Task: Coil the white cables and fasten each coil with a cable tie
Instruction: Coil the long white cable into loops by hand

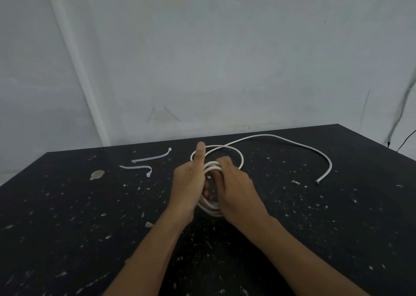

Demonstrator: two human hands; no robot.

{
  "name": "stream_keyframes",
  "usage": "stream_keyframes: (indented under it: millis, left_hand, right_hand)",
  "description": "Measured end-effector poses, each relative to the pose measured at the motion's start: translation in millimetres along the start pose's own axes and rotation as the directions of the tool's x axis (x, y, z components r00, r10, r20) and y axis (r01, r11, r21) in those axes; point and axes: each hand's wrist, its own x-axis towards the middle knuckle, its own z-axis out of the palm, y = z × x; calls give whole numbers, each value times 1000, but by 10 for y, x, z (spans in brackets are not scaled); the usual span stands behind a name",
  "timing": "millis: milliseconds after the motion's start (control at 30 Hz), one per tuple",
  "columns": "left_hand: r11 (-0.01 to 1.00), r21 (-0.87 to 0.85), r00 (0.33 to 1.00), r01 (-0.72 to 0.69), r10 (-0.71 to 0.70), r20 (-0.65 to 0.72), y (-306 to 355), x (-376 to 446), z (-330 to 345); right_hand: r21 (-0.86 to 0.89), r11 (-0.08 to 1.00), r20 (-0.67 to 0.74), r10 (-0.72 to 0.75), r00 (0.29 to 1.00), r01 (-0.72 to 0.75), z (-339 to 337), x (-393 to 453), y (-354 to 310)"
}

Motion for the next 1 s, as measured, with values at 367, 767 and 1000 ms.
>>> stream_keyframes:
  millis: [367, 767, 1000]
  left_hand:
    - [981, -161, 994, 104, -106, -2, 34, 17, -74]
    - [953, -116, 939, 279, -245, 241, 20, 82, -217]
    - [971, -65, 949, 231, -210, 234, -2, 97, -210]
  right_hand:
    - [61, 983, 201, -185, 962, 176, -103, 25, 12]
    - [-247, 906, 408, -225, 885, 345, -200, 48, -27]
    - [-299, 881, 341, -260, 903, 366, -162, 63, 1]
